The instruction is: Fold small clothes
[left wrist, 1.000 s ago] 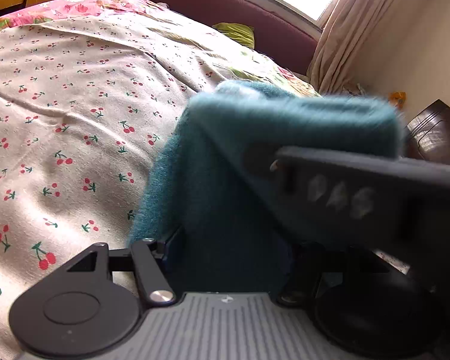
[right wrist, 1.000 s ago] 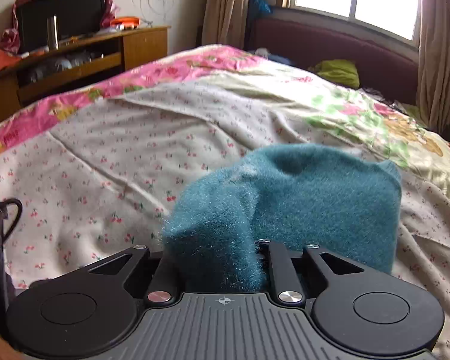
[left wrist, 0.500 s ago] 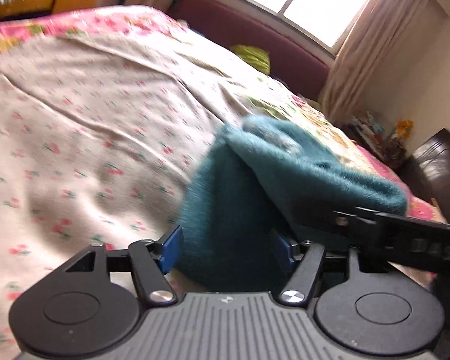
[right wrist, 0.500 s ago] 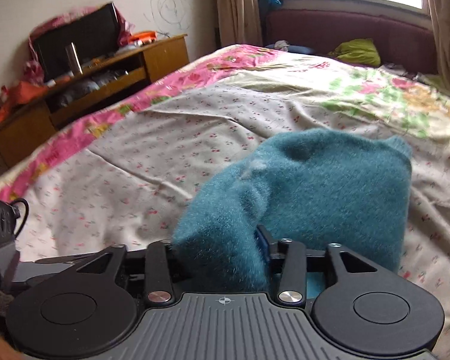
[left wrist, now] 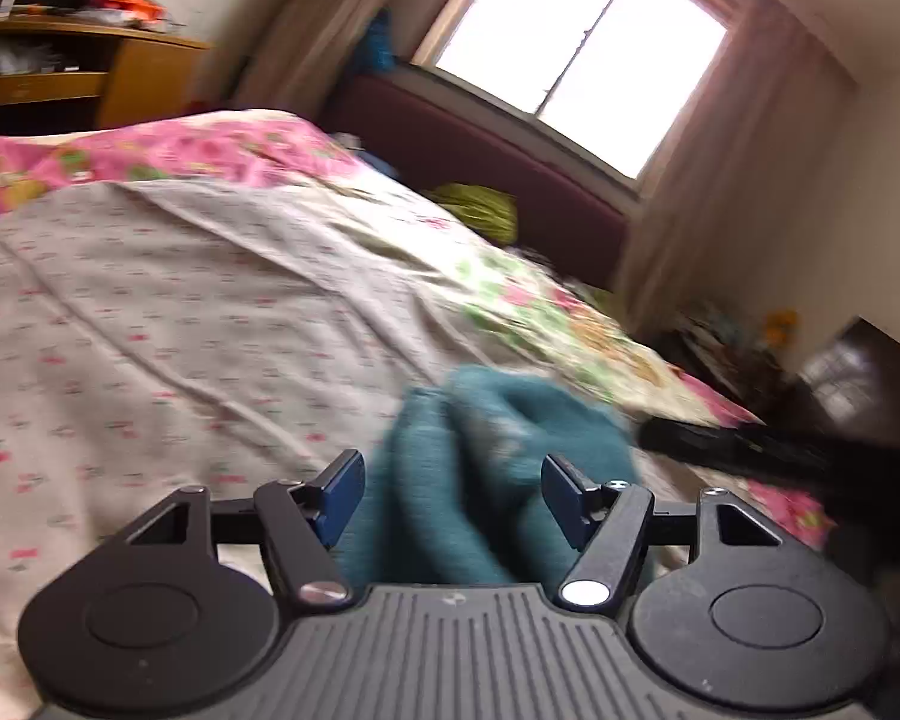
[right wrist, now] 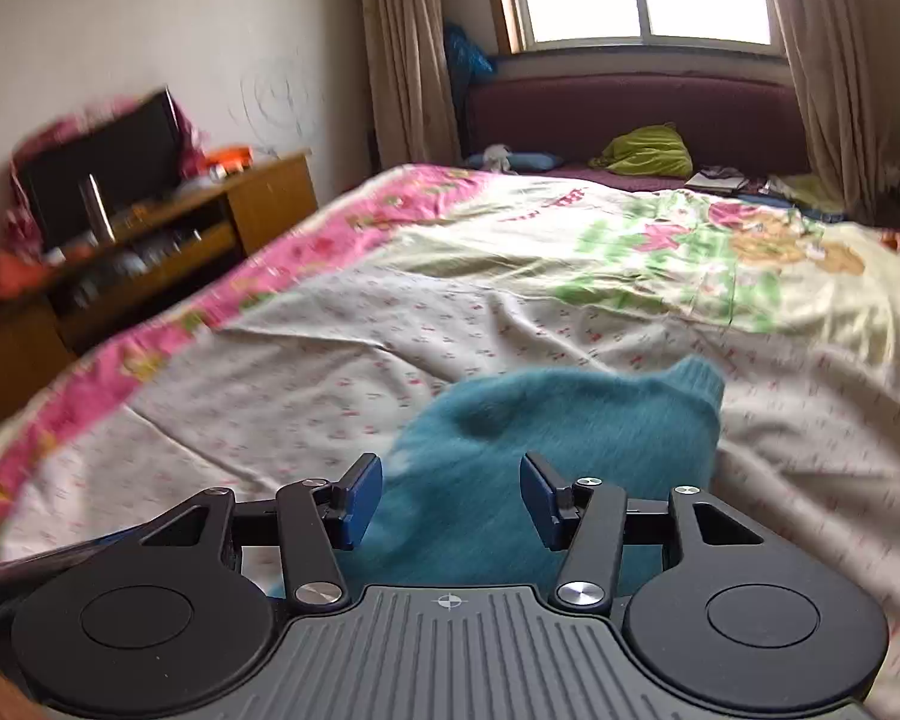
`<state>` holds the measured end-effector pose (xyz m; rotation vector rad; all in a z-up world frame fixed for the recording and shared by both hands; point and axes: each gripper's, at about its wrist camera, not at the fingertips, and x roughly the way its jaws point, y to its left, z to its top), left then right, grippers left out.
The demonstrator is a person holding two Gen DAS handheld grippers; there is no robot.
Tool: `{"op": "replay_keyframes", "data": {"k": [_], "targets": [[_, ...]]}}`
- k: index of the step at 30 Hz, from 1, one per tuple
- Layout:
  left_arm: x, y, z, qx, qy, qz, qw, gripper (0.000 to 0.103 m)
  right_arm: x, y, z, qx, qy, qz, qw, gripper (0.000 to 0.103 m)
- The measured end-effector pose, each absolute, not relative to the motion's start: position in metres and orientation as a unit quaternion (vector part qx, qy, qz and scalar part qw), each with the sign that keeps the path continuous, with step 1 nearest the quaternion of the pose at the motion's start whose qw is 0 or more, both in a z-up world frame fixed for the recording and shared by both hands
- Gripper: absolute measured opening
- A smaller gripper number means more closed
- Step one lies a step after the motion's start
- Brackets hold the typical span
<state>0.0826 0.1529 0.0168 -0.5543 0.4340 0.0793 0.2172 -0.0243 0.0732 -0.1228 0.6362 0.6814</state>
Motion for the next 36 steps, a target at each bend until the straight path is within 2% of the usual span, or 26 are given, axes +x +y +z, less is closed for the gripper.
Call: {"op": "replay_keyframes", "data": {"k": [3,10,12,14,17,20,23,26,29,31,33,36], "targets": [[0.103,0.130,0.005,-0.249,0.232,0.003,0.940,0.074,0.250,0.014,0.068,-0.108,0.343,0.337,0.870,0.055],[0.117,0.124,-0.036,-0.237,0.281,-0.011,0.930,0.072,0.281,0.101,0.011,-0.213,0.395,0.272,0.851,0.053],[0.118,0.131,-0.040,-0.253,0.283,-0.016,0.925,0.072,0.279,0.108,-0.002,-0.248,0.380,0.254,0.854,0.046],[0.119,0.136,-0.042,-0.264,0.281,-0.020,0.923,0.072,0.281,0.105,-0.007,-0.260,0.379,0.246,0.854,0.026],[0.115,0.149,-0.041,-0.293,0.267,-0.033,0.917,0.072,0.288,0.095,0.003,-0.222,0.395,0.244,0.858,0.016],[0.098,0.176,-0.032,-0.354,0.205,-0.052,0.911,0.074,0.291,0.080,0.015,-0.167,0.401,0.244,0.867,0.014],[0.090,0.201,-0.030,-0.392,0.175,-0.009,0.903,0.075,0.286,0.063,0.029,-0.132,0.388,0.254,0.876,0.014],[0.114,0.209,-0.035,-0.382,0.233,0.064,0.892,0.075,0.279,0.044,0.045,-0.106,0.371,0.260,0.885,0.013],[0.150,0.193,-0.040,-0.335,0.285,0.081,0.895,0.067,0.280,0.027,0.057,-0.076,0.363,0.264,0.890,0.013],[0.165,0.179,-0.040,-0.314,0.302,0.064,0.898,0.065,0.280,0.018,0.063,-0.055,0.362,0.269,0.891,0.013],[0.185,0.167,-0.044,-0.313,0.317,0.045,0.894,0.052,0.279,0.012,0.070,-0.041,0.359,0.273,0.892,0.013],[0.208,0.157,-0.053,-0.321,0.323,0.036,0.889,0.051,0.274,0.011,0.072,-0.037,0.356,0.280,0.891,0.013]]}}
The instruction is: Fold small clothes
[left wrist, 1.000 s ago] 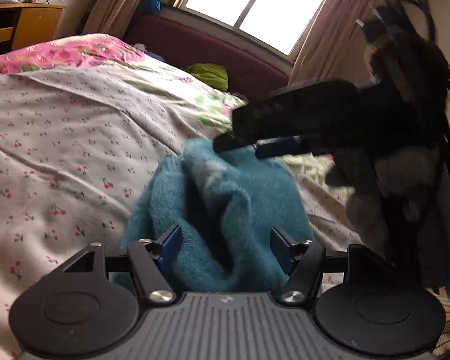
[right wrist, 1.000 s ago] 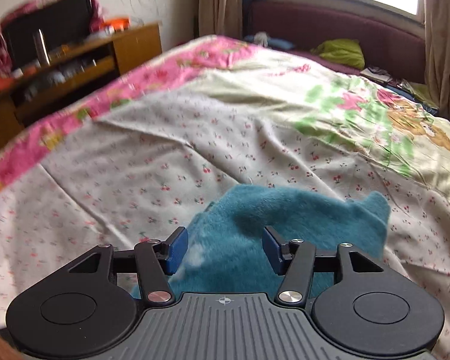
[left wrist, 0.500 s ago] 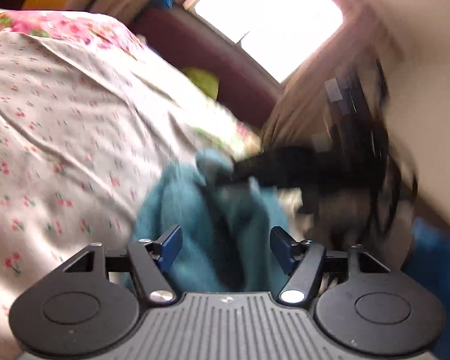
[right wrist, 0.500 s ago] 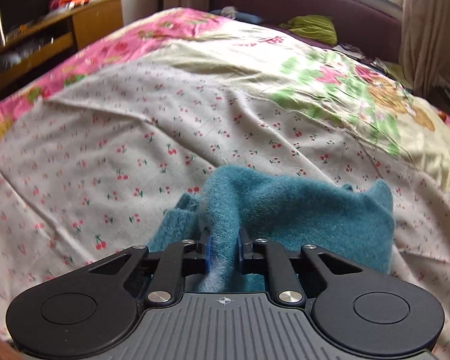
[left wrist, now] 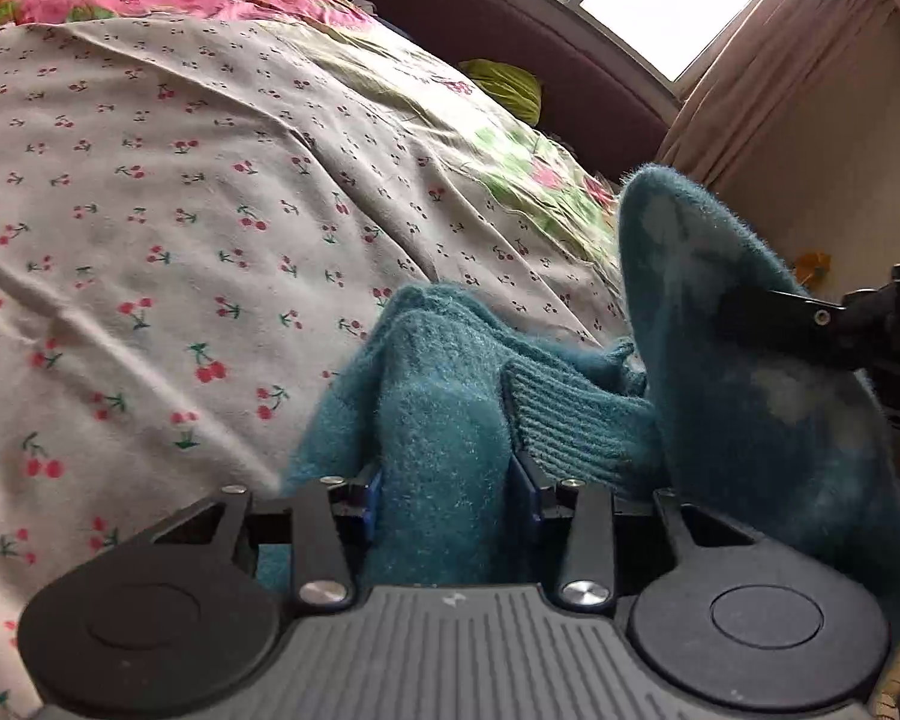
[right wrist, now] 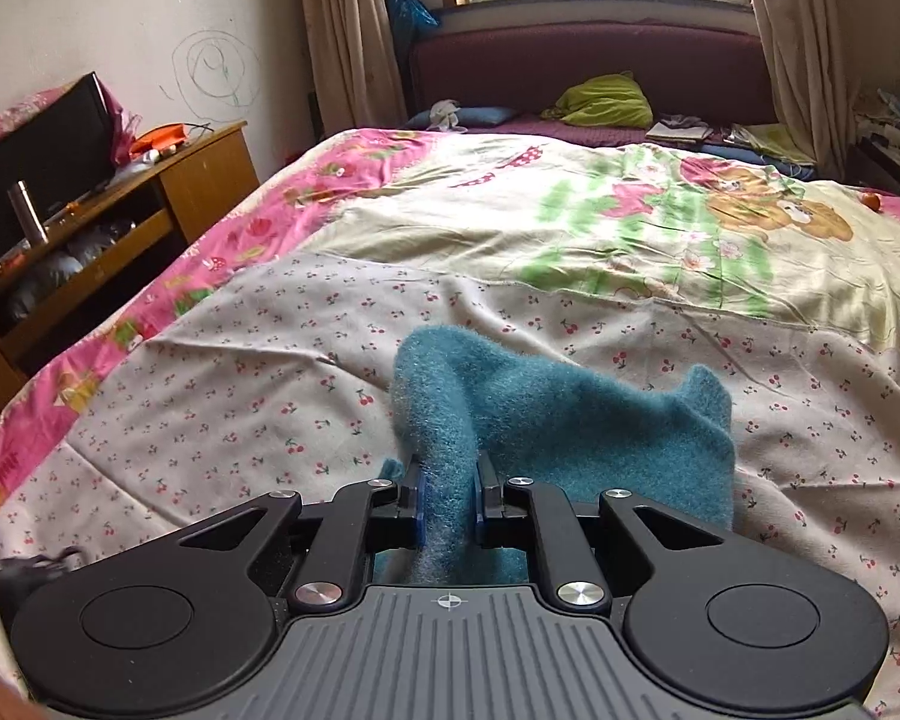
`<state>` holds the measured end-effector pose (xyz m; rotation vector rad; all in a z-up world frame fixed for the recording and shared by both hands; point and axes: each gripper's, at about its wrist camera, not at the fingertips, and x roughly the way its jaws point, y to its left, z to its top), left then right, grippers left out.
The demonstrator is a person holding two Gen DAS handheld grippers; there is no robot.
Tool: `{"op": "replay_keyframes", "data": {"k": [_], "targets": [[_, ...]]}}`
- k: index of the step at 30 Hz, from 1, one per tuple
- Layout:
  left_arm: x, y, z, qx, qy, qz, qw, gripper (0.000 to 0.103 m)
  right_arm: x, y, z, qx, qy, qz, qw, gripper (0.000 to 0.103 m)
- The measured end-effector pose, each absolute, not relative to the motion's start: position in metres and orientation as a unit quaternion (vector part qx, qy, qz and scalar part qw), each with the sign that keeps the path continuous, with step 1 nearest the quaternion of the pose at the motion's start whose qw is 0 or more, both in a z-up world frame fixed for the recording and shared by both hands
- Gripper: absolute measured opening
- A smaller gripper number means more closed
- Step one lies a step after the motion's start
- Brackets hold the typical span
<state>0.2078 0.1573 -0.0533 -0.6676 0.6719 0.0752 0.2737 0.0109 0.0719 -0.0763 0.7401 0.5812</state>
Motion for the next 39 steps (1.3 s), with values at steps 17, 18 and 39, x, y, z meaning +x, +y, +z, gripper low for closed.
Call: {"op": "replay_keyframes", "data": {"k": [17,18,39], "targets": [[0.214,0.193,-0.082,-0.407,0.289,0.001,0.866,0.044,0.275,0.088,0.018,-0.040,0.404,0.281,0.870,0.014],[0.213,0.192,-0.082,-0.401,0.290,0.002,0.869,0.043,0.273,0.091,0.014,-0.048,0.403,0.279,0.870,0.015],[0.115,0.132,0.024,-0.197,0.220,0.016,0.955,0.054,0.304,-0.009,0.011,0.209,0.432,0.355,0.802,0.029]]}}
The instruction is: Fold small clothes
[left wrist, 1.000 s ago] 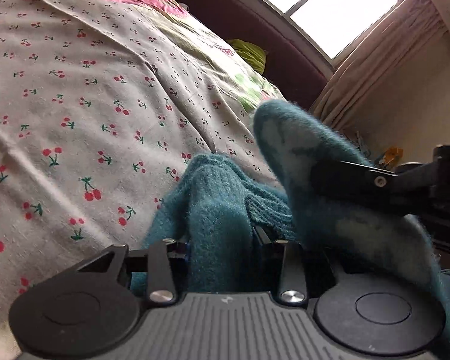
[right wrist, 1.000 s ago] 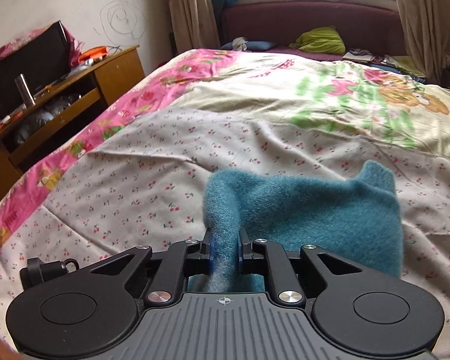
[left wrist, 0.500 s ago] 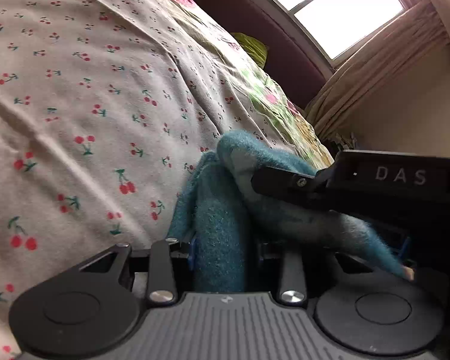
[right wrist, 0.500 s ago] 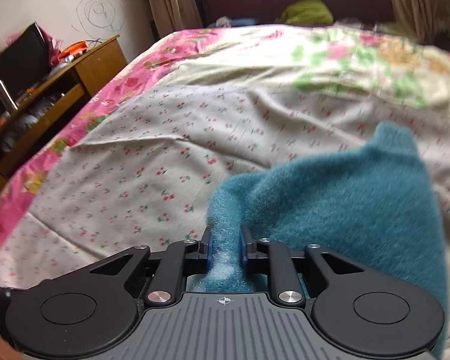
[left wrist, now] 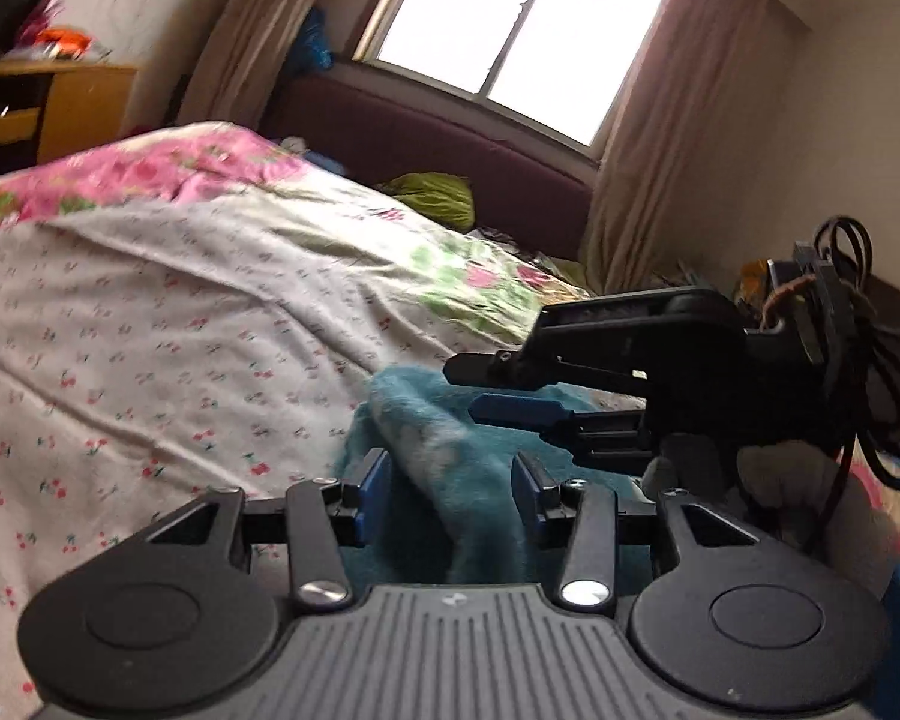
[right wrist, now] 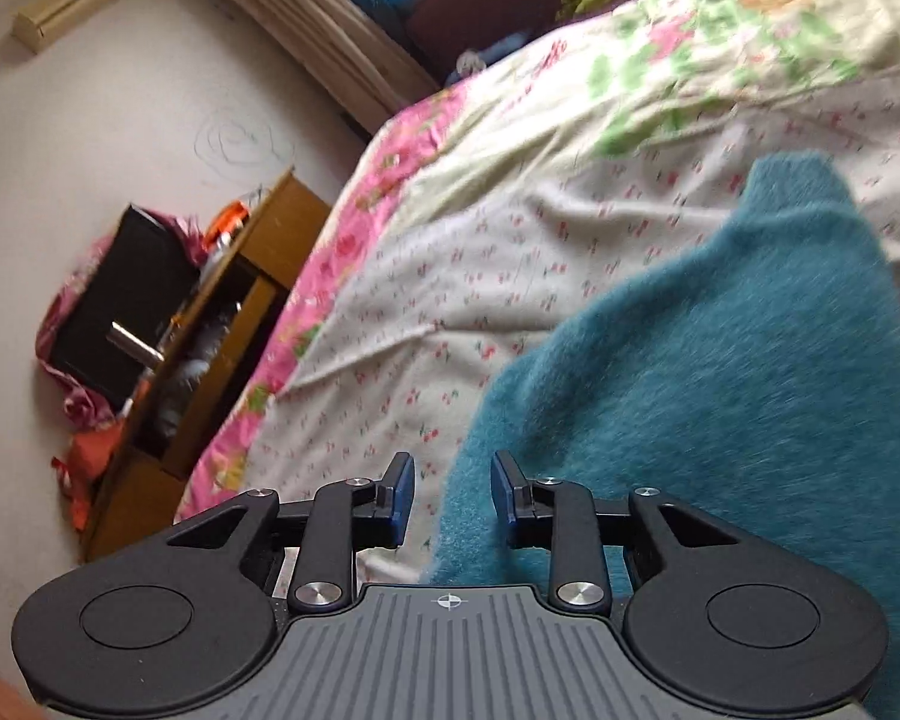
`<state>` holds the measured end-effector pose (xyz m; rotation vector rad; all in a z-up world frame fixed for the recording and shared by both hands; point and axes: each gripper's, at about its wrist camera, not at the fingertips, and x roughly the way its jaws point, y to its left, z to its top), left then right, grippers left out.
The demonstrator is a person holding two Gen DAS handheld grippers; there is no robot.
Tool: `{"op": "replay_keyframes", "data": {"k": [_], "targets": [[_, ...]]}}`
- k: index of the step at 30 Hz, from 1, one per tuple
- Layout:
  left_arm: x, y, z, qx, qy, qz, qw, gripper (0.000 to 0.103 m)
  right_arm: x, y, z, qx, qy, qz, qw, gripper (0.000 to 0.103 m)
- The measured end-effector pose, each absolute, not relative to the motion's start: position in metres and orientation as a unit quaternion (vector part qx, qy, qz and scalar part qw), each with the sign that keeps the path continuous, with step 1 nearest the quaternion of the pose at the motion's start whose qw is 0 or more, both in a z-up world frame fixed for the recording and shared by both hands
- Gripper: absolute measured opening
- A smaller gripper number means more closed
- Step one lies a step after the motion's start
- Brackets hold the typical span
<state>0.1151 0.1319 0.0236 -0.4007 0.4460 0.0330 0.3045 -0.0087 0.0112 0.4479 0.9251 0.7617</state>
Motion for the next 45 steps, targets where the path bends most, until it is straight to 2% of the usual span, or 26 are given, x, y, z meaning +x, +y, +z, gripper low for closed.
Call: {"op": "replay_keyframes", "data": {"k": [6,8,9,10,12,16,21,24,28,31,33,36,45], "targets": [[0.138,0.093,0.017,-0.111,0.232,0.004,0.966,0.054,0.277,-0.057,0.032,0.128,0.365,0.318,0.866,0.029],[0.155,0.097,0.006,-0.094,0.269,0.040,0.958,0.054,0.265,-0.072,0.028,0.103,0.355,0.301,0.879,0.029],[0.164,0.103,-0.004,-0.089,0.297,0.069,0.948,0.055,0.260,-0.079,0.025,0.095,0.353,0.296,0.882,0.029],[0.169,0.111,-0.017,-0.094,0.320,0.085,0.939,0.061,0.255,-0.085,0.019,0.089,0.354,0.289,0.885,0.029],[0.170,0.127,-0.034,-0.132,0.336,0.081,0.929,0.066,0.246,-0.091,0.005,0.078,0.364,0.284,0.884,0.029],[0.174,0.101,-0.032,-0.041,0.334,0.100,0.936,0.067,0.225,-0.073,-0.017,0.012,0.360,0.264,0.895,0.029],[0.177,0.111,-0.031,-0.052,0.345,0.103,0.931,0.074,0.197,-0.051,-0.029,-0.031,0.360,0.290,0.886,0.032],[0.172,0.100,-0.022,-0.028,0.344,0.107,0.933,0.071,0.187,-0.063,-0.027,-0.009,0.362,0.293,0.885,0.031],[0.158,0.093,-0.002,-0.047,0.332,0.111,0.936,0.065,0.165,-0.085,-0.017,0.029,0.350,0.310,0.883,0.031],[0.148,0.079,0.001,-0.017,0.329,0.109,0.938,0.066,0.153,-0.079,-0.028,0.012,0.354,0.324,0.877,0.031],[0.150,0.073,-0.011,0.014,0.358,0.124,0.925,0.067,0.150,-0.074,-0.038,0.001,0.362,0.323,0.875,0.031],[0.150,0.079,-0.022,0.011,0.381,0.135,0.915,0.069,0.145,-0.076,-0.039,-0.003,0.368,0.328,0.870,0.031],[0.131,0.061,-0.007,0.039,0.382,0.139,0.913,0.069,0.128,-0.087,-0.032,0.005,0.361,0.333,0.871,0.031]]}}
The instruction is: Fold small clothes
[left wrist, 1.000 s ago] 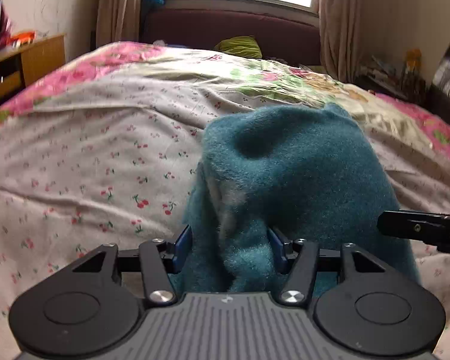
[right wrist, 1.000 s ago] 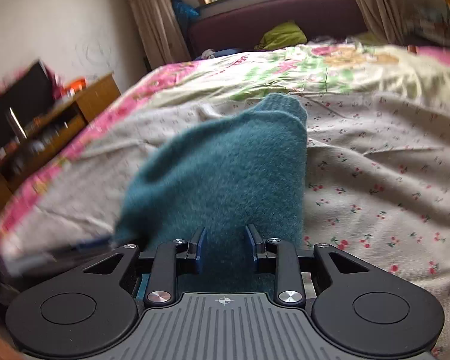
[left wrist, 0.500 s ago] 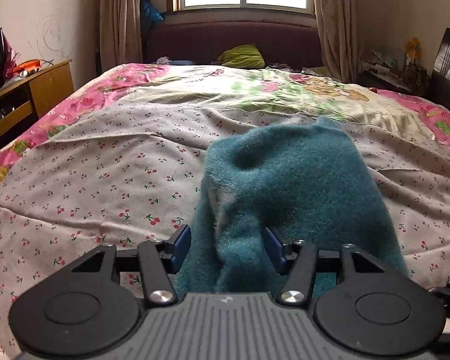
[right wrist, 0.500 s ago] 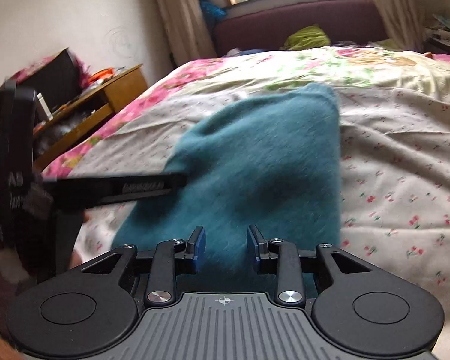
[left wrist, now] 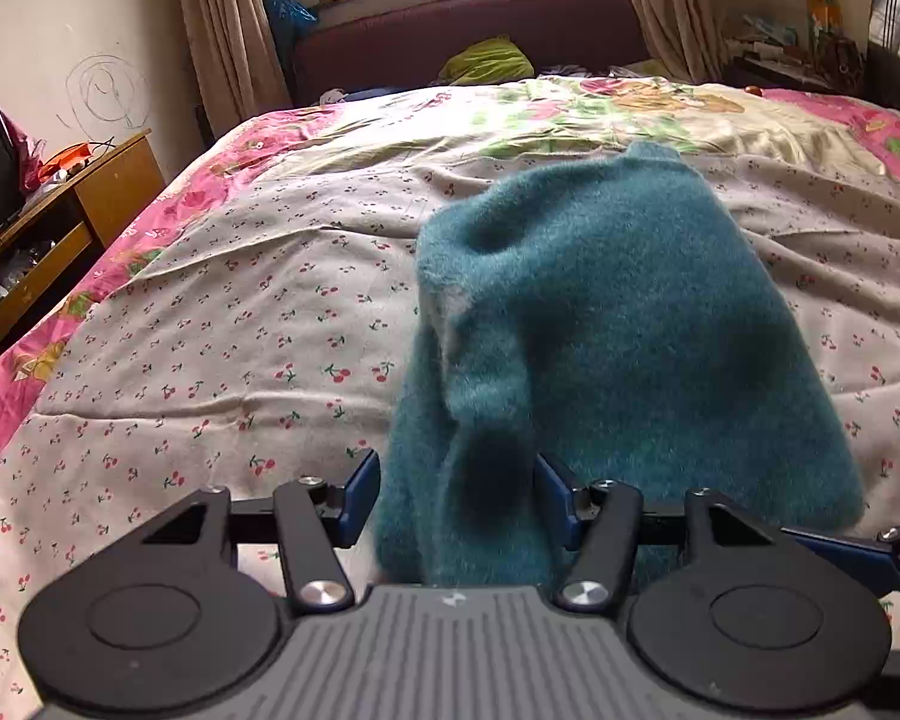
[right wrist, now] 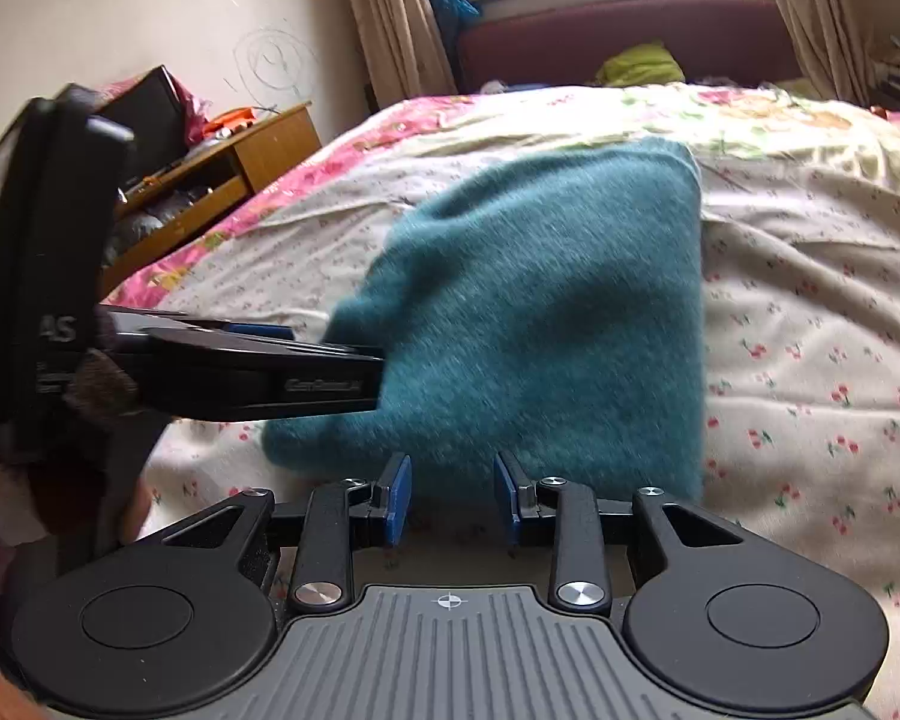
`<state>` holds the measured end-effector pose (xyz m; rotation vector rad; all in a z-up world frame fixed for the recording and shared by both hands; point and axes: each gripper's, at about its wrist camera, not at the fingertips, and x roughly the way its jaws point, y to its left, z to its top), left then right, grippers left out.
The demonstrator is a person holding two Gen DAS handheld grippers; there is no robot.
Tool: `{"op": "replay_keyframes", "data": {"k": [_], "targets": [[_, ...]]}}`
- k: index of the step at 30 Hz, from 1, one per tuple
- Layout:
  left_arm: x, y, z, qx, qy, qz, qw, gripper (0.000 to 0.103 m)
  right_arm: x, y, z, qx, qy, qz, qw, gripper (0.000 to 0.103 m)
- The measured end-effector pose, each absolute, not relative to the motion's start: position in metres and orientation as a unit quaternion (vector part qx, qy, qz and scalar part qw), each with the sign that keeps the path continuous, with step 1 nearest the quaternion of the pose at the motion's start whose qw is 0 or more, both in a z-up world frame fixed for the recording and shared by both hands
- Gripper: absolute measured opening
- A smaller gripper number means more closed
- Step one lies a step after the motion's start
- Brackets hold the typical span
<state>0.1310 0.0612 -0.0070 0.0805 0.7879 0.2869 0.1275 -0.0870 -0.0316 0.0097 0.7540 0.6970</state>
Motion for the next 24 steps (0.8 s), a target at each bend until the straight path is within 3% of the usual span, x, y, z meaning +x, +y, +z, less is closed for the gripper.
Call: {"op": "replay_keyframes", "data": {"k": [22,24], "targets": [[0.123,0.056,-0.006,0.022,0.395,0.116,0.911,0.068,0.143,-0.135,-0.027,0.057,0.369,0.263,0.890,0.031],[0.125,0.056,-0.008,0.022,0.397,0.114,0.911,0.068,0.147,-0.138,-0.026,0.057,0.368,0.259,0.892,0.035]]}}
